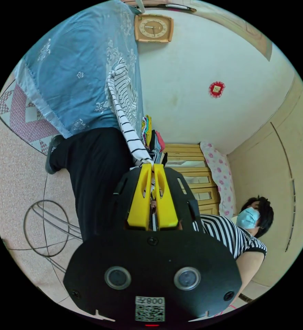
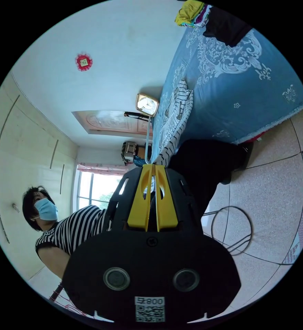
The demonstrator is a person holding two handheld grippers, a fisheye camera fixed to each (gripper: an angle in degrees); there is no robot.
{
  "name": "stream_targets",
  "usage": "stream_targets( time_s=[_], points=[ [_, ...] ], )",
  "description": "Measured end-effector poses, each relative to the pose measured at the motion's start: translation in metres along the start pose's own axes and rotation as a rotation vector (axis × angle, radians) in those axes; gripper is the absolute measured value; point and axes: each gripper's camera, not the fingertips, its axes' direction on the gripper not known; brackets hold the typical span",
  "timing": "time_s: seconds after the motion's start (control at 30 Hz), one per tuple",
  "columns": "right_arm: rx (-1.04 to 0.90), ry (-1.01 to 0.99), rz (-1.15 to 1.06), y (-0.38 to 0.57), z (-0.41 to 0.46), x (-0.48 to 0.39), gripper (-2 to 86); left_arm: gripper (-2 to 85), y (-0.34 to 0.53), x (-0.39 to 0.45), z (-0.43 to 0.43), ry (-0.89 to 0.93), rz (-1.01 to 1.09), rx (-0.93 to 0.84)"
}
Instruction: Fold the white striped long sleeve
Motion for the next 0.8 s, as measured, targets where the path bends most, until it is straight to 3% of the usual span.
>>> stream_targets(
  time_s=[0.33,0.8],
  points=[
    [0.031,-0.031,-0.083,-0.112,0.023,-0.029,1.1,1.1,-0.086,0.026,0.028,0.014,0.054,0.017],
    [-0.003,-0.003,-0.194,-0.353,0.108,-0.070,1.2,1.1,-0.300,0.049,0.097,0.019,0.143,0.036]
  ],
)
